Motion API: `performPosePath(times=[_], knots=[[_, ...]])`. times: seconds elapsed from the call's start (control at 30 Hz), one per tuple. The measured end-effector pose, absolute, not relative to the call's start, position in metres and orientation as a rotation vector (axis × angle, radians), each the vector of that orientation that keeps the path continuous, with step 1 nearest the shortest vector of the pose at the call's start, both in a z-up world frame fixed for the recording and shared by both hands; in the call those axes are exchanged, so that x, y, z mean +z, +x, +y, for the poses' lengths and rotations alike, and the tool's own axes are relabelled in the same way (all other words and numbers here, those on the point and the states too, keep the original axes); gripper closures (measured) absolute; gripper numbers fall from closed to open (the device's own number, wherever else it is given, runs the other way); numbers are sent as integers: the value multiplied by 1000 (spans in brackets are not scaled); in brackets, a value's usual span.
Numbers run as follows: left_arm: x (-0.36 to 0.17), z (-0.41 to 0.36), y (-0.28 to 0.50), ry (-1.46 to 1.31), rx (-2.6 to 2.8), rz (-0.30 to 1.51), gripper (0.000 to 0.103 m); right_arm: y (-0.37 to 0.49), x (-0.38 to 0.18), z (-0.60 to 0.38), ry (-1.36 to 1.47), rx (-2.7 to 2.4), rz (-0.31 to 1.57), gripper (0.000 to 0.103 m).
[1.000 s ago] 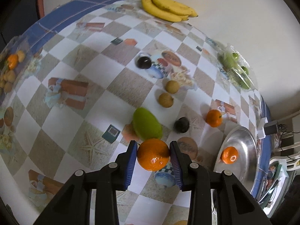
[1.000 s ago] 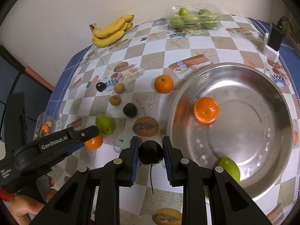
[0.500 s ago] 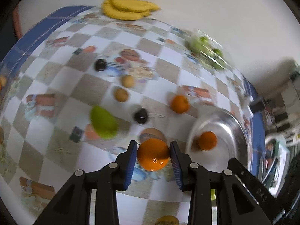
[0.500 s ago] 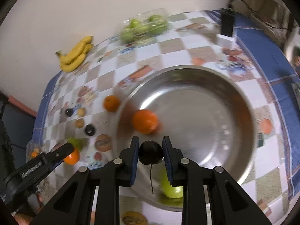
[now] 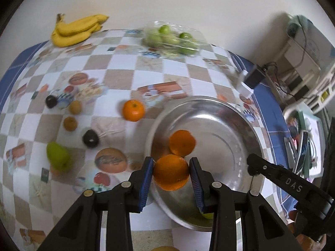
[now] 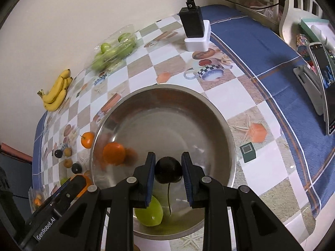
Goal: Organize fruits
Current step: 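Carry the dark fruit into the bowl and release it while the left tool drops its orange in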
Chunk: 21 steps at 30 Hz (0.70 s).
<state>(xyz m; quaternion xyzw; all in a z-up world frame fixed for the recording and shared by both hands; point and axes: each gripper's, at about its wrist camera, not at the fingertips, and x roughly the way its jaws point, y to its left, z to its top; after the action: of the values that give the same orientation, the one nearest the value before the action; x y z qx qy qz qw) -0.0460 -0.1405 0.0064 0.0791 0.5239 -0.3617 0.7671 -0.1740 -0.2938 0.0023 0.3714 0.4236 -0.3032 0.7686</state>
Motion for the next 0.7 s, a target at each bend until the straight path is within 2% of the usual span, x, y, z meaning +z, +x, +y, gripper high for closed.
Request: performPosePath(times=[0.7], knots=[[-10,-165,-58,295,-826,1110,65,-162,-24,-293,812,-649,1011,76]])
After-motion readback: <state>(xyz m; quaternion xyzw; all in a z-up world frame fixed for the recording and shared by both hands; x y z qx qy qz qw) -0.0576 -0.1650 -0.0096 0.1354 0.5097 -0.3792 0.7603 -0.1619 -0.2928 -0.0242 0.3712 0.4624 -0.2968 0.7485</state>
